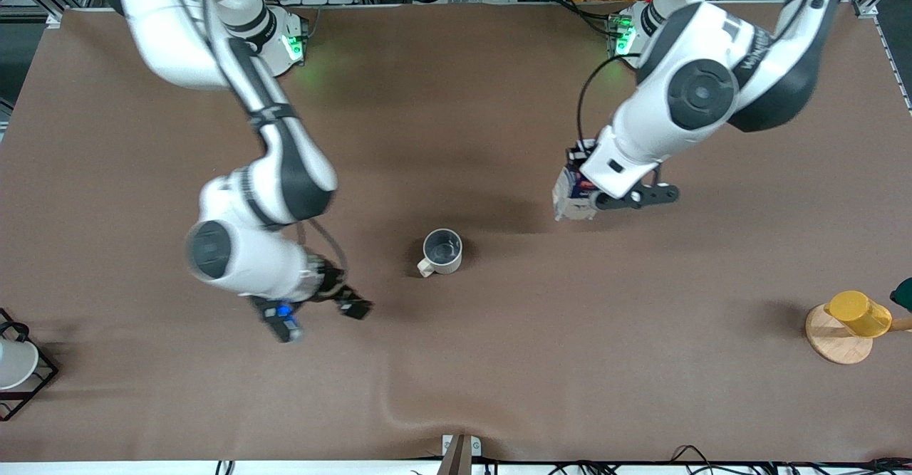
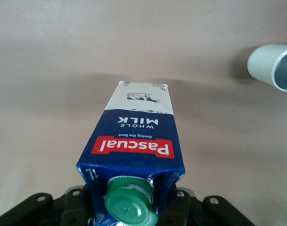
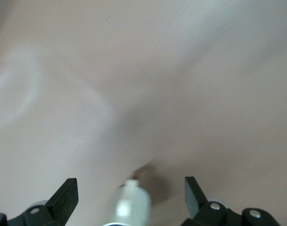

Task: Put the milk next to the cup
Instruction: 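Release the mug and withdraw the right gripper while the left carries the carton, then move the milk carton beside the mug with the left gripper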

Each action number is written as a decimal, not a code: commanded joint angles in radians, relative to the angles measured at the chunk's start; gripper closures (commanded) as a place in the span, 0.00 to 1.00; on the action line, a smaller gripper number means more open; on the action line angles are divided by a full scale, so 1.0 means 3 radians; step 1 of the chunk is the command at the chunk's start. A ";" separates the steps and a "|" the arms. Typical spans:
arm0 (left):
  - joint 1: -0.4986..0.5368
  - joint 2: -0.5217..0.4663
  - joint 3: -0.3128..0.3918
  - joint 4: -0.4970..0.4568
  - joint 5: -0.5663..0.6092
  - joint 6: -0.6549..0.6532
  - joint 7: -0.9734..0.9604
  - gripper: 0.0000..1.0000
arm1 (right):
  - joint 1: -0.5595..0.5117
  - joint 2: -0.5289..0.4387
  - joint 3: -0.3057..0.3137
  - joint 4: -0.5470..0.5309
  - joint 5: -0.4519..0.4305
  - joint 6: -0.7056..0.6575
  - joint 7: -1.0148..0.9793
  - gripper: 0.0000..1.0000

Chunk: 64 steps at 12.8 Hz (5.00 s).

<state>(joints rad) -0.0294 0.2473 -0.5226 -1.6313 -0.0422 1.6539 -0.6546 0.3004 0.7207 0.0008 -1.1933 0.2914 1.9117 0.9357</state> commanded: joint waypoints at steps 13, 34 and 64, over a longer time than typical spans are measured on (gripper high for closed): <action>-0.1781 0.1430 0.0518 0.1075 0.0033 0.0679 -0.1167 0.46 | -0.1446 -0.1762 0.0059 -0.1576 -0.0647 -0.0374 -0.3441 0.00; -0.2050 0.1502 0.0970 0.1102 0.0059 0.0771 -0.0947 0.46 | -0.1421 -0.2295 0.0089 -0.0998 -0.0915 -0.1479 -0.3303 0.00; -0.1927 0.1012 0.1001 0.1117 0.0074 0.0532 -0.0896 0.00 | -0.1385 -0.2229 0.0069 -0.0895 -0.0935 -0.1433 -0.3323 0.00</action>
<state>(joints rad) -0.6242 0.6411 -0.2319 -1.2761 -0.0426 1.8811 -0.9338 -0.1125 0.0512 0.0200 -1.4761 0.0197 1.4862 -0.0697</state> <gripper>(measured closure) 0.000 0.000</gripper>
